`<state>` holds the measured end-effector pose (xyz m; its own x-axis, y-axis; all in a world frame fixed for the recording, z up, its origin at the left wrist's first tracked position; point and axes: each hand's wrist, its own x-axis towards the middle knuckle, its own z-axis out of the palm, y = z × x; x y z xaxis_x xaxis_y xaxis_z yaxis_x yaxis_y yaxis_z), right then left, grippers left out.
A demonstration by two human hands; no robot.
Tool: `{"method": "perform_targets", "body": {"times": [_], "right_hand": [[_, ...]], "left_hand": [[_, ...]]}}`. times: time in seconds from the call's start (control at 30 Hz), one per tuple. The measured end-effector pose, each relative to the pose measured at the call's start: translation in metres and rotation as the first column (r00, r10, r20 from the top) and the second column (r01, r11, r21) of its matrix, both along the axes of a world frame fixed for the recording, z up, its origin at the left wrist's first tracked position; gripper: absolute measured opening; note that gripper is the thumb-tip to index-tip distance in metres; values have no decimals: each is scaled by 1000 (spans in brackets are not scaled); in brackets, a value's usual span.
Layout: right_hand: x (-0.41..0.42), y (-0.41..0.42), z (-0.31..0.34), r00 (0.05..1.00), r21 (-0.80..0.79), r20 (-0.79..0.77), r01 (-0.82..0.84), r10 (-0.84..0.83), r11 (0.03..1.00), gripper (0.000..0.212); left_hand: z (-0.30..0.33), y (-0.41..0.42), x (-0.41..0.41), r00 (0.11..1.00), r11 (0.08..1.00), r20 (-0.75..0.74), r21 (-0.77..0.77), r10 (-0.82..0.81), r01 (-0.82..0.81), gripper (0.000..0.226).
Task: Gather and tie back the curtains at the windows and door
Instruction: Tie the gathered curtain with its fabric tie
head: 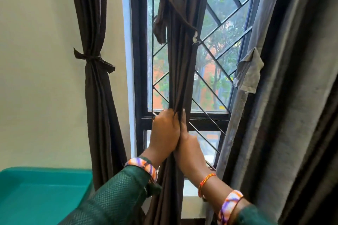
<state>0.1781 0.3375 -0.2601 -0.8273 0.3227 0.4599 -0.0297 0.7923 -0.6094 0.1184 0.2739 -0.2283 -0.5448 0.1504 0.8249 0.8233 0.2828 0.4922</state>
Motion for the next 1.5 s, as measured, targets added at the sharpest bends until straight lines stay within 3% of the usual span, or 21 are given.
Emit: {"method": "perform_targets", "body": {"times": [0.1, 0.27, 0.33, 0.47, 0.57, 0.63, 0.7, 0.83, 1.0, 1.13, 1.2, 1.3, 1.37, 1.43, 1.5], "right_hand": [[8, -10, -5, 999, -20, 52, 9, -8, 1000, 85], [9, -21, -9, 997, -22, 73, -11, 12, 1000, 54], [9, -25, -9, 997, -37, 69, -35, 38, 999, 57], [9, -27, -8, 978, -19, 139, -154, 155, 988, 85], [8, -20, 10, 937, -264, 136, -280, 323, 923, 79], [8, -17, 35, 955, -392, 52, -249, 292, 885, 61], [-1, -14, 67, 971, -476, -32, -225, 238, 850, 59], [-26, -20, 139, 984, -297, -151, -141, 100, 944, 100], [-39, -14, 183, 982, -17, -178, 60, -62, 998, 80], [-40, -3, 180, 987, 129, -149, 85, -66, 988, 76], [-40, 3, 181, 986, 176, -129, 124, -102, 977, 64], [-39, 4, 181, 984, 186, -146, 129, -102, 974, 56], [-40, 0, 181, 986, 191, -140, 113, -87, 975, 57], [-40, -7, 181, 988, 209, -139, 97, -69, 973, 64], [-37, -17, 182, 990, 242, -136, 82, -50, 967, 71]], "left_hand": [[0, -3, 2, 999, 999, 11, 24, -45, 45, 30], [2, -11, 9, 995, 995, 24, 27, -93, 92, 31], [4, -17, 10, 998, 998, 10, 20, -68, 67, 35], [3, -28, 2, 998, 998, -13, -10, 55, -55, 30], [4, -40, -9, 989, 988, -52, -59, 140, -143, 25], [5, -50, -15, 980, 977, -114, -118, 162, -175, 23], [9, -54, -17, 981, 961, -118, -216, 152, -174, 23], [22, -46, -11, 984, 887, -125, -431, 124, -167, 34], [37, -38, 8, 969, 673, -231, -705, 82, -225, 37], [71, -56, -9, 985, 617, 168, -772, -35, 153, 36], [105, -70, -14, 959, 681, 265, -684, -101, 261, 24], [162, -80, -8, 909, 911, 270, -182, -316, 370, 21], [195, -78, -6, 910, 932, 200, 62, -363, 358, 28], [220, -69, -6, 923, 943, 192, 77, -333, 324, 41], [239, -58, -6, 974, 986, 159, -12, -163, 167, 57]]}}
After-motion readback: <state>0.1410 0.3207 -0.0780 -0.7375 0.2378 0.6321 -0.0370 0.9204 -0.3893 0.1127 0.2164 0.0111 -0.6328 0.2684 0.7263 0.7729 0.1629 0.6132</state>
